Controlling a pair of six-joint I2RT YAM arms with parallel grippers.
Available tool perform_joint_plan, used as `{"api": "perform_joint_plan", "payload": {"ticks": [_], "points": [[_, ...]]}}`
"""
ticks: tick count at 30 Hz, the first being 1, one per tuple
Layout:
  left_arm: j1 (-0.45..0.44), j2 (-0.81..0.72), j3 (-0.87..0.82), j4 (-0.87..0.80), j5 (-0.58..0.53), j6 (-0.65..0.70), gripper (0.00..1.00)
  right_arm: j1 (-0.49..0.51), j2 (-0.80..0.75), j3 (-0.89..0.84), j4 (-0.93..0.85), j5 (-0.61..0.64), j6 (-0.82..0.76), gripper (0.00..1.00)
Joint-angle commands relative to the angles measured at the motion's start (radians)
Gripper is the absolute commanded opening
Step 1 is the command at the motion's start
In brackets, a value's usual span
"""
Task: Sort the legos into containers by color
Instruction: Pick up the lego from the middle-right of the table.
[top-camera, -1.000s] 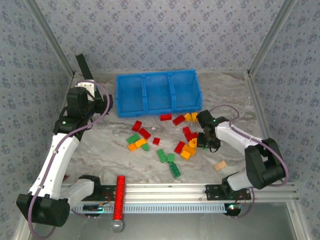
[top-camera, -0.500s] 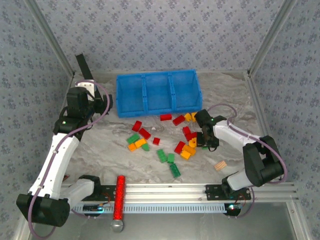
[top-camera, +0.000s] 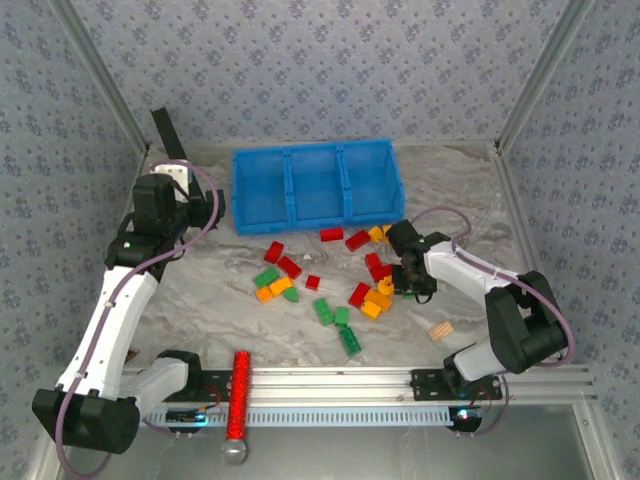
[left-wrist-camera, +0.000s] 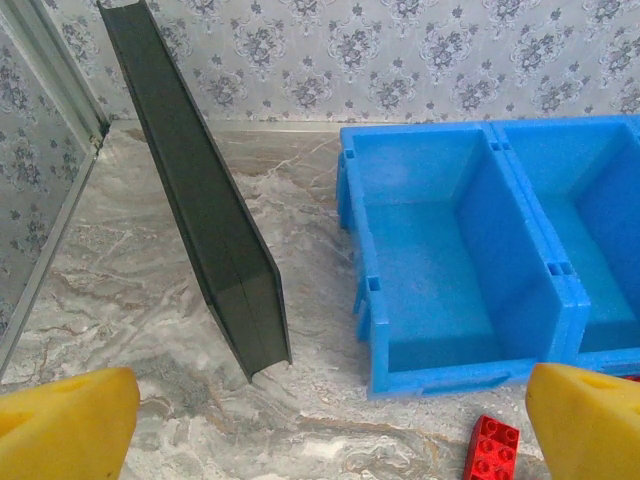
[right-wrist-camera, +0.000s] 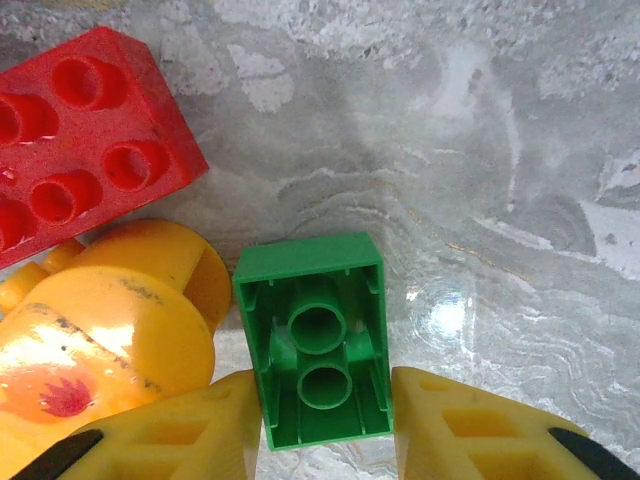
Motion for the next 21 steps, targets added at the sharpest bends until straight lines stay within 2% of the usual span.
{"api": "perform_joint_plan", "payload": {"ticks": [1,10,17,21], "points": [[-0.001,-0.027,0.044,-0.017,0.018,-0.021,0.99,0.008,0.03,-0.05,-0.032,0.004,0.027,0.38],[-0.001,-0.033,0.053,-0.013,0.028,-0.036,0.99,0.007,-0.138,-0.044,-0.102,-0.015,0.088,0.37],[-0.001,-0.031,0.056,-0.005,0.041,-0.044,0.99,0.003,-0.172,0.022,-0.147,-0.021,0.082,0.37],[-0.002,-0.035,0.057,0.0,0.04,-0.044,0.99,-0.013,-0.147,0.145,-0.151,-0.019,0.037,0.37]]}}
